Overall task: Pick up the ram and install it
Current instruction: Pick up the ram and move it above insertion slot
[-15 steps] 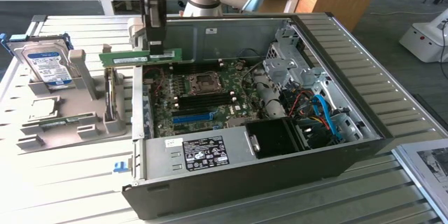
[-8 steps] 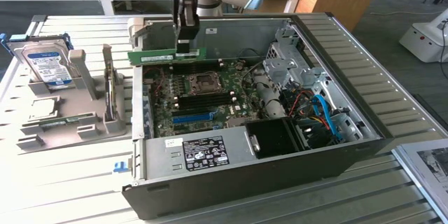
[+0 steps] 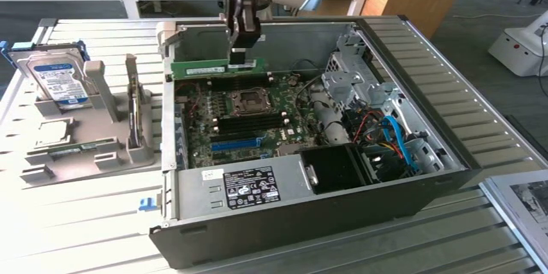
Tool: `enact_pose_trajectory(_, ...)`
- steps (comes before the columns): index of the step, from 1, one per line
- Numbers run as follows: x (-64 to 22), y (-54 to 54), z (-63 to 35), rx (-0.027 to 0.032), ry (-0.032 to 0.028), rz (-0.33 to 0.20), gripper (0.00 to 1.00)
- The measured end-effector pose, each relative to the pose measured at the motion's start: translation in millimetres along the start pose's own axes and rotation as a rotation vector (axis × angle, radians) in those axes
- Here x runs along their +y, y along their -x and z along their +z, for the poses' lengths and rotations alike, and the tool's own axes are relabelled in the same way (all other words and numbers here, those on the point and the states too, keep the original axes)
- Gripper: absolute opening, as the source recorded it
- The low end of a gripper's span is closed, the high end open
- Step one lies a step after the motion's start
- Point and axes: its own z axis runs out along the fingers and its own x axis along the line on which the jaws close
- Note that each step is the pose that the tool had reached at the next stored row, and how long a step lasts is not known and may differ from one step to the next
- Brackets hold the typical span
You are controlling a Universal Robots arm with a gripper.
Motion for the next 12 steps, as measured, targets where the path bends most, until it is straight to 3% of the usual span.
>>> enact_pose_trajectory(12, -29.4, -0.1, -1.3, 0.0, 0.0, 0.0, 0.12)
